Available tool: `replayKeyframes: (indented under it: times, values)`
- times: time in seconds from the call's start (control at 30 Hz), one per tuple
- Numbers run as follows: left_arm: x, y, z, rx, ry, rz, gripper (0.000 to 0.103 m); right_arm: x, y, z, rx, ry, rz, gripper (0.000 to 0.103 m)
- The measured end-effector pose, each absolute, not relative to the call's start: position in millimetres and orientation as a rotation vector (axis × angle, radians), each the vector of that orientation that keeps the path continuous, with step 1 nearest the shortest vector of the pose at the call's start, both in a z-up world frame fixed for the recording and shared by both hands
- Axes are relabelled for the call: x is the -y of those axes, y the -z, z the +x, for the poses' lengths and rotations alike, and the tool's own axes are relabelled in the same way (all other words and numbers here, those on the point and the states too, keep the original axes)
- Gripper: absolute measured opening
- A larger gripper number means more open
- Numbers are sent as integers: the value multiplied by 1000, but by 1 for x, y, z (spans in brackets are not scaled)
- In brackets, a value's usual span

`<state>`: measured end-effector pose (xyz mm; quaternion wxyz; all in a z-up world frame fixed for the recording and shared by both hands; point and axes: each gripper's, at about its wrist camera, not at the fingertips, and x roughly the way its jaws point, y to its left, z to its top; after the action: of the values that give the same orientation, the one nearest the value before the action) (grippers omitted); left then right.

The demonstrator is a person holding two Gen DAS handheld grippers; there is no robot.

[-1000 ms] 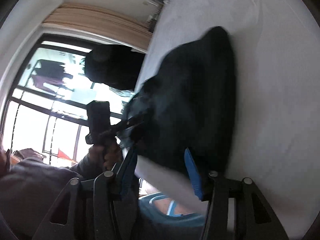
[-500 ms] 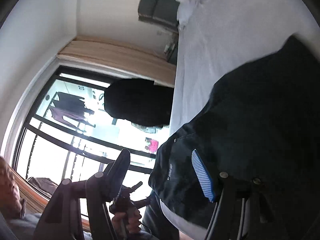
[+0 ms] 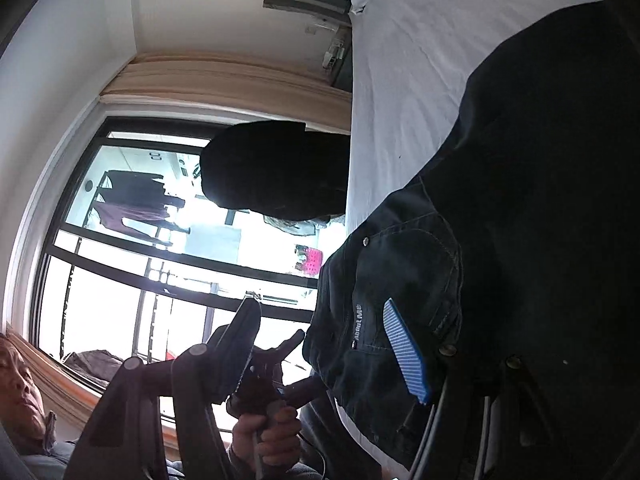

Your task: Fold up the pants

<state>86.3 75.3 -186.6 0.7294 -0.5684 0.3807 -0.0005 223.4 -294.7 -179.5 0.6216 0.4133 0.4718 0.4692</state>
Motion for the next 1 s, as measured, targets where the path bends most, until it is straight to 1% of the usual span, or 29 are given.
replayKeyframes:
  times: [0.03,0.07,0.13,0.2,0.3,0.33,0.4,0.5,0.63,0.7,0.77,0.87,1.0]
  values:
    - [-76,190,88,-846,-2,-1271,45,298,180,222,-1090,-1076,943,68]
    - [-76,194,91,-863,-8,-1294,31,295,181,224,-1099,-1072,936,68]
    - [-78,199,92,-870,-4,-1320,28,294,183,228,-1131,-1060,919,68]
    - [-77,199,96,-875,-5,-1296,21,290,186,232,-1173,-1027,879,68]
    - [-77,191,97,-860,9,-1283,17,288,193,241,-1220,-979,849,68]
    - [-77,187,98,-856,13,-1275,16,289,195,244,-1225,-966,849,68]
    - [-77,179,98,-845,24,-1250,15,293,201,249,-1244,-914,853,72]
    - [-74,163,98,-832,41,-1201,15,293,214,252,-1280,-867,844,69]
    - [-67,136,103,-819,67,-1139,15,285,211,246,-1253,-875,749,69]
    - [-60,117,110,-810,84,-1095,15,286,206,245,-1262,-872,751,71]
    - [-51,96,115,-796,108,-1043,15,294,198,244,-1256,-864,793,77]
    - [-26,64,131,-788,152,-945,15,310,180,241,-1217,-874,809,80]
    - [26,29,155,-799,225,-784,15,333,154,238,-1177,-934,796,81]
